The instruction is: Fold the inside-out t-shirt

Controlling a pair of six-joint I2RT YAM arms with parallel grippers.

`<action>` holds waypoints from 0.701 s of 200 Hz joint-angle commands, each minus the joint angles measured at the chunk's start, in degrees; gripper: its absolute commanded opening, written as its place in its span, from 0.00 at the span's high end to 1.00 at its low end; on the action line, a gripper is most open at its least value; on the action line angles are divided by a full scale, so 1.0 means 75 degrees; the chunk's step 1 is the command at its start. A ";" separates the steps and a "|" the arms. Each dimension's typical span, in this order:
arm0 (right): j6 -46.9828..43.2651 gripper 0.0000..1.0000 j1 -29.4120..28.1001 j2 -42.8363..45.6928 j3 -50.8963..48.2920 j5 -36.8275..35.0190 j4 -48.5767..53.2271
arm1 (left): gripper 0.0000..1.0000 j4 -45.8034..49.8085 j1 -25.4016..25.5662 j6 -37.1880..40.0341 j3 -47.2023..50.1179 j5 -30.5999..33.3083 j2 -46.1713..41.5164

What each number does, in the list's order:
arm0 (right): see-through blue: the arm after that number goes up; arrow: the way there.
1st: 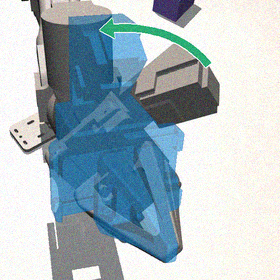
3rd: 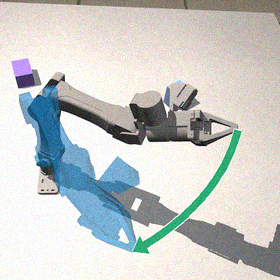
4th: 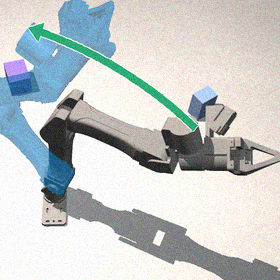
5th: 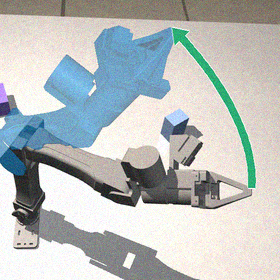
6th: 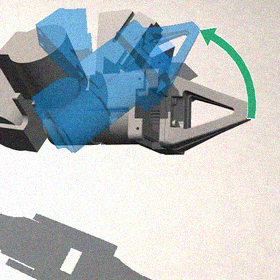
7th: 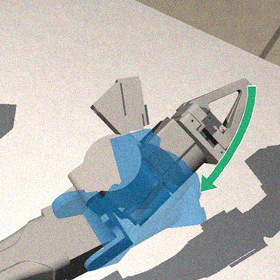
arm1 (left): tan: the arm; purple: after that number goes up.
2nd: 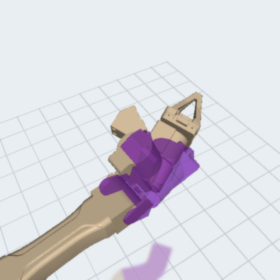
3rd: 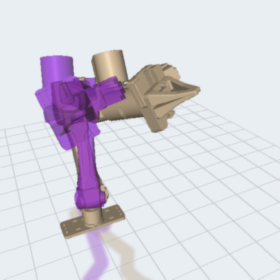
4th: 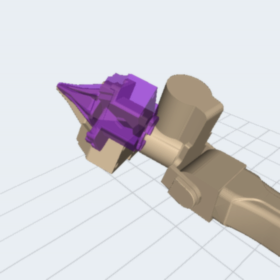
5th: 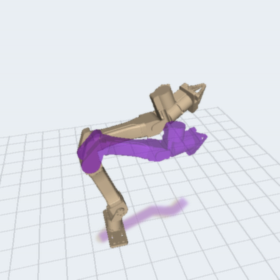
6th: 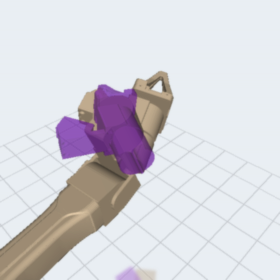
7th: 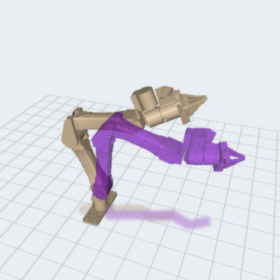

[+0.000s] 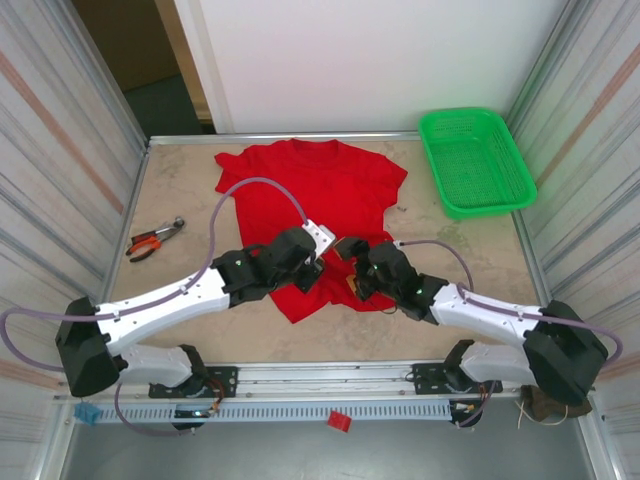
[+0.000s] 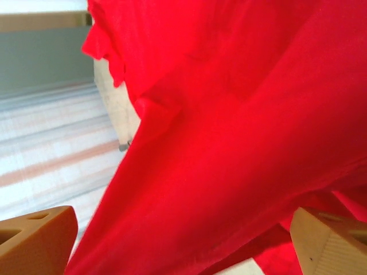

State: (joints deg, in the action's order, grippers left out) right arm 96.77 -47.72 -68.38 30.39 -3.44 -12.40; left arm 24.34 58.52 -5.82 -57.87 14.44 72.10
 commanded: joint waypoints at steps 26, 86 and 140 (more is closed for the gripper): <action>-0.0110 0.54 0.0205 -0.0590 0.0853 0.0277 -0.0678 | 1.00 -0.0568 0.0037 0.0064 0.0341 -0.0585 -0.0162; -0.0441 1.00 0.0258 -0.0231 0.0855 0.0459 -0.0414 | 0.49 -0.1065 0.0059 0.0170 0.0950 -0.0169 -0.0326; -0.0587 1.00 0.0270 0.0023 0.0828 0.0456 -0.0122 | 0.34 -0.1824 0.0528 0.0202 0.1383 0.0332 -0.0191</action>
State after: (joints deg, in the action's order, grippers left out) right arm 93.93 -46.09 -69.67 35.81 -0.12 -14.85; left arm 15.49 60.82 -4.69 -48.38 13.67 71.64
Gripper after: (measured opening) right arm 0.045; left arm 0.640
